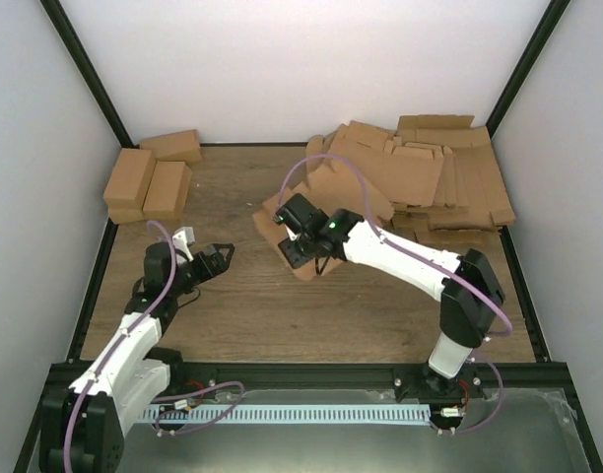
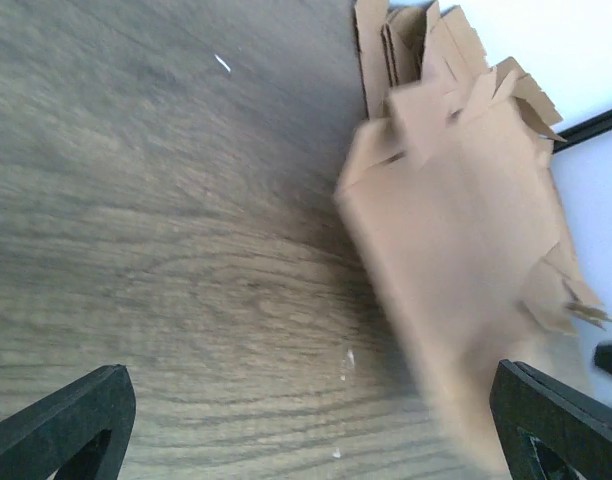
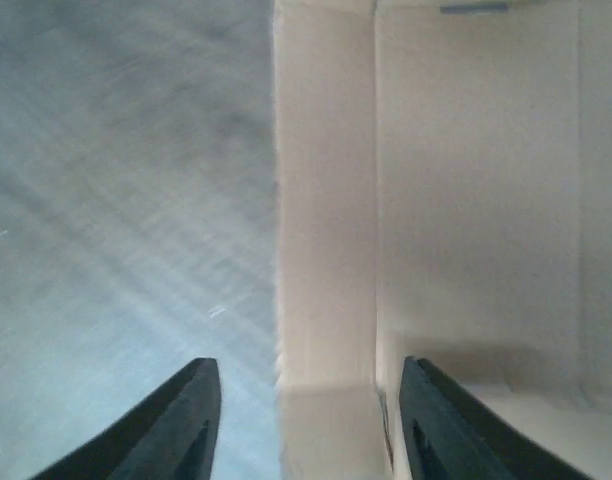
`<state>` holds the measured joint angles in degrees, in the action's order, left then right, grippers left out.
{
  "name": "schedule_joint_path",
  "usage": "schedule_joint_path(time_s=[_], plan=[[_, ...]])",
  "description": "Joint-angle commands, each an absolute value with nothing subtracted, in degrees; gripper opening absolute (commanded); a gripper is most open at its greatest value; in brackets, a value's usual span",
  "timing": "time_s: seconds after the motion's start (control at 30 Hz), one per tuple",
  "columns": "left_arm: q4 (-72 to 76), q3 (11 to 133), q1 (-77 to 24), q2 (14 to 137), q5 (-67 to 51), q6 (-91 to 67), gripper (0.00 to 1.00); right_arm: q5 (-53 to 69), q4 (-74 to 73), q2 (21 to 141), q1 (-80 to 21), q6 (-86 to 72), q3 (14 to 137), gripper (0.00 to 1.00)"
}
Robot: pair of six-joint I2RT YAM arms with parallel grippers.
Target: Fold the paper box
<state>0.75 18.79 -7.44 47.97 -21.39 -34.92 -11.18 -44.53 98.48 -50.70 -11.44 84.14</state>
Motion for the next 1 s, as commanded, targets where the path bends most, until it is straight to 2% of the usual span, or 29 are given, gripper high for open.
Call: schedule_joint_path(time_s=[0.0, 0.07, 0.23, 0.43, 0.53, 0.6, 0.7, 0.83, 0.97], plan=[[5.9, 19.2, -7.6, 51.2, -30.0, -42.5, 1.00, 5.6, -37.1, 93.0, -50.1, -15.6, 78.4, 0.64], [9.9, 18.9, -7.8, 54.5, -33.7, -43.5, 1.00, 4.9, -37.5, 92.0, -49.1, -14.9, 78.2, 0.74], [11.4, 21.6, -10.6, 64.1, -34.9, -42.9, 1.00, 11.3, -35.9, 89.2, -40.5, -12.7, 76.8, 0.74], [14.0, 22.6, -17.8, 71.9, -29.3, -47.3, 0.99, 13.9, -31.5, 89.2, -27.4, -11.1, 74.1, 0.76], [19.1, 21.3, -20.7, 75.8, -27.7, -52.1, 0.98, 14.5, -28.7, 91.3, -22.1, -10.3, 74.8, 0.79], [22.3, 20.9, -22.0, 78.7, -27.6, -54.4, 0.96, 14.2, -27.3, 93.8, -19.4, -10.0, 76.7, 0.85], [25.3, 21.0, -23.0, 83.1, -27.6, -57.0, 0.91, 15.1, -29.4, 100.5, -17.3, -8.2, 83.9, 0.89], [29.2, 20.9, -23.1, 87.5, -27.6, -59.1, 0.78, 10.6, -33.0, 108.7, -16.7, -6.7, 92.4, 0.87], [30.3, 21.7, -23.2, 89.4, -27.1, -59.4, 0.69, 7.9, -35.4, 113.9, -16.6, -5.9, 97.0, 0.77]])
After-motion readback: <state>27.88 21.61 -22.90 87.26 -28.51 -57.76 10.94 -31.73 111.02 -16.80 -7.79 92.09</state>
